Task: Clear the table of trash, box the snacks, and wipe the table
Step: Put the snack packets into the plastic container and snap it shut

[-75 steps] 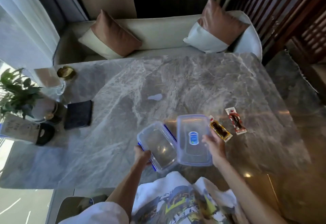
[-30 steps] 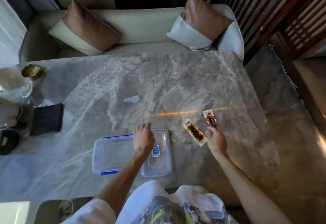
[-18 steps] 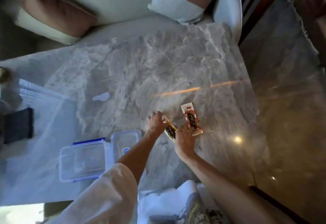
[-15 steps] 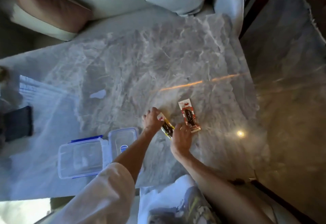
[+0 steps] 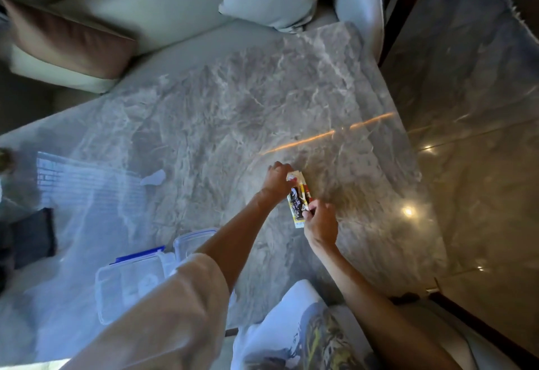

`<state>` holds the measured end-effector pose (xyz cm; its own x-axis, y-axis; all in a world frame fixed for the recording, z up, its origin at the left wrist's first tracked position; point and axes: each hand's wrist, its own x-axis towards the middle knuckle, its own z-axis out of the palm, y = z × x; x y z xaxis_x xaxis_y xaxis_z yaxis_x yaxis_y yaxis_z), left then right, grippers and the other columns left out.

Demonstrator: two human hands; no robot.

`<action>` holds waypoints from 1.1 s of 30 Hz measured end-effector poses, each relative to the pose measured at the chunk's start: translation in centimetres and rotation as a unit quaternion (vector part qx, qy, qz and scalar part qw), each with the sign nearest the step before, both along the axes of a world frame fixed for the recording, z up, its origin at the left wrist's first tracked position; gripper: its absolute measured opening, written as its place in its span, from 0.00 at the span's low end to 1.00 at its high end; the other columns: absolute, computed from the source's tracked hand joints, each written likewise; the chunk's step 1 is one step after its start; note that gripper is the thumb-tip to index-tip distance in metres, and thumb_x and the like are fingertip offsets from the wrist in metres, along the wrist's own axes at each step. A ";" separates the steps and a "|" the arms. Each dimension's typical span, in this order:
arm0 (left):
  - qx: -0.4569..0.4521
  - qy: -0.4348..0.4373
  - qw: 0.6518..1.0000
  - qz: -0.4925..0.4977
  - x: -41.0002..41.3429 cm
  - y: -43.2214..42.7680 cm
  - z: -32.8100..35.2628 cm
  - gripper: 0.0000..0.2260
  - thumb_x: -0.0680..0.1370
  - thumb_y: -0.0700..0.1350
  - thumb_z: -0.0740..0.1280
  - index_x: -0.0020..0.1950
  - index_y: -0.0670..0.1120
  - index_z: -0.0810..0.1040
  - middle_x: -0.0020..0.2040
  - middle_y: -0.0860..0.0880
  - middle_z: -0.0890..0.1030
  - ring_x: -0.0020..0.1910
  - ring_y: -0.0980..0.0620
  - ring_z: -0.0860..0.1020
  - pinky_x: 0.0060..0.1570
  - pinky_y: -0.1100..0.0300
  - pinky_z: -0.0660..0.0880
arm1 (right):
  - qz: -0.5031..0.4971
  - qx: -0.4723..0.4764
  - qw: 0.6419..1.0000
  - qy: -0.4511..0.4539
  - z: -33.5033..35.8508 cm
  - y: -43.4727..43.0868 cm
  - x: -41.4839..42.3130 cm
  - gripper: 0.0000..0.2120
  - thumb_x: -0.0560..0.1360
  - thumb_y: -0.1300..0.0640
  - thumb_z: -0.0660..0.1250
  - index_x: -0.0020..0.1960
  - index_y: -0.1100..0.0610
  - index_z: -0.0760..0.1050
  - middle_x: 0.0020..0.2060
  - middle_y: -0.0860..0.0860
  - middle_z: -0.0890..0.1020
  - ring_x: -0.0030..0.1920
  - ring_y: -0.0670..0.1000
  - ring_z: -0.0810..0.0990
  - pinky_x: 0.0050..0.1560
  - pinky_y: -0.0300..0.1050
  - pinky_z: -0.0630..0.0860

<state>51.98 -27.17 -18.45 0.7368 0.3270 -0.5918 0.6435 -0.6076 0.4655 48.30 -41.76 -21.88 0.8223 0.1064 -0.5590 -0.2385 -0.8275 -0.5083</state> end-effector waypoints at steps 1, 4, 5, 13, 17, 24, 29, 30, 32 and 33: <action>0.008 0.002 1.000 -0.019 0.1 -0.3 -0.5 0.19 0.76 0.41 0.69 0.67 0.42 0.75 0.64 0.38 0.75 0.65 0.40 0.70 0.65 0.55 0.63 | 0.004 -0.016 1.000 0.001 -0.1 0.1 0.1 0.05 0.77 0.59 0.65 0.52 0.55 0.76 0.55 0.55 0.76 0.55 0.58 0.78 0.52 0.49 0.73; 0.017 0.010 0.999 -0.037 -0.1 -0.7 -1.4 0.24 0.74 0.41 0.70 0.70 0.47 0.73 0.64 0.41 0.76 0.65 0.42 0.69 0.64 0.56 0.60 | 0.002 -0.036 0.999 0.019 -0.1 0.5 0.0 0.06 0.75 0.60 0.66 0.52 0.54 0.76 0.55 0.55 0.77 0.56 0.58 0.78 0.53 0.49 0.73; 0.019 0.021 0.999 -0.032 -0.2 -0.6 -1.7 0.23 0.74 0.42 0.70 0.69 0.47 0.73 0.64 0.41 0.76 0.65 0.42 0.70 0.65 0.55 0.61 | 0.006 -0.042 0.999 0.019 -0.1 0.6 0.0 0.07 0.75 0.60 0.66 0.52 0.54 0.76 0.55 0.55 0.77 0.57 0.58 0.77 0.54 0.49 0.74; -0.150 -0.010 0.981 0.125 -4.7 0.5 0.0 0.17 0.71 0.31 0.69 0.60 0.36 0.73 0.45 0.36 0.77 0.43 0.45 0.74 0.42 0.50 0.73 | 0.136 -0.039 0.990 -0.016 0.1 -0.6 -0.7 0.12 0.74 0.60 0.65 0.58 0.57 0.73 0.57 0.54 0.77 0.62 0.58 0.72 0.63 0.48 0.65; -0.244 -0.103 0.934 0.241 -8.8 1.5 1.9 0.16 0.67 0.38 0.68 0.51 0.29 0.79 0.42 0.40 0.79 0.41 0.49 0.75 0.42 0.57 0.70 | 0.169 0.075 0.982 0.022 0.9 -1.4 -0.3 0.23 0.72 0.57 0.72 0.66 0.59 0.73 0.60 0.58 0.76 0.63 0.57 0.72 0.66 0.47 0.64; -0.188 -0.196 0.897 0.348 -15.3 0.3 3.1 0.03 0.68 0.36 0.70 0.39 0.39 0.77 0.34 0.49 0.78 0.33 0.61 0.76 0.37 0.66 0.70 | 0.310 0.139 0.935 -0.098 2.9 -1.1 1.1 0.08 0.72 0.57 0.72 0.52 0.51 0.79 0.46 0.46 0.83 0.48 0.48 0.79 0.46 0.42 0.73; -0.012 -0.146 0.952 0.269 -17.7 -3.1 0.4 0.04 0.75 0.31 0.63 0.46 0.38 0.75 0.47 0.42 0.80 0.47 0.43 0.78 0.49 0.54 0.72 | 0.432 0.087 0.874 -0.203 1.9 -2.7 0.0 0.06 0.76 0.58 0.68 0.52 0.52 0.79 0.47 0.47 0.81 0.51 0.52 0.78 0.50 0.46 0.76; -0.005 -0.132 0.957 0.257 -17.9 -3.8 0.0 0.05 0.76 0.31 0.62 0.48 0.38 0.75 0.49 0.41 0.79 0.48 0.42 0.77 0.50 0.52 0.73 | 0.443 0.067 0.877 -0.174 1.5 -3.1 -0.4 0.08 0.76 0.58 0.67 0.55 0.53 0.79 0.50 0.48 0.80 0.54 0.52 0.78 0.53 0.46 0.76; 0.000 -0.122 0.961 0.248 -18.2 -4.8 -0.4 0.04 0.76 0.33 0.63 0.49 0.37 0.76 0.49 0.40 0.79 0.48 0.41 0.77 0.49 0.51 0.73 | 0.440 0.047 0.886 -0.139 0.8 -3.8 -0.9 0.12 0.76 0.60 0.66 0.59 0.53 0.78 0.54 0.49 0.78 0.58 0.51 0.75 0.56 0.47 0.75; -0.001 -0.124 0.958 0.260 -18.2 -5.1 -0.4 0.04 0.76 0.34 0.64 0.48 0.37 0.77 0.47 0.40 0.80 0.47 0.42 0.77 0.48 0.53 0.72 | 0.426 0.054 0.894 -0.130 0.8 -3.9 -1.0 0.12 0.76 0.60 0.67 0.59 0.54 0.78 0.55 0.50 0.78 0.59 0.51 0.75 0.57 0.47 0.75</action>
<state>33.73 -32.25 -18.81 0.5927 0.6866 -0.4211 0.7281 -0.2333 0.6445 47.34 -45.63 -21.12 0.5176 0.7980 -0.3089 0.5927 -0.5947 -0.5432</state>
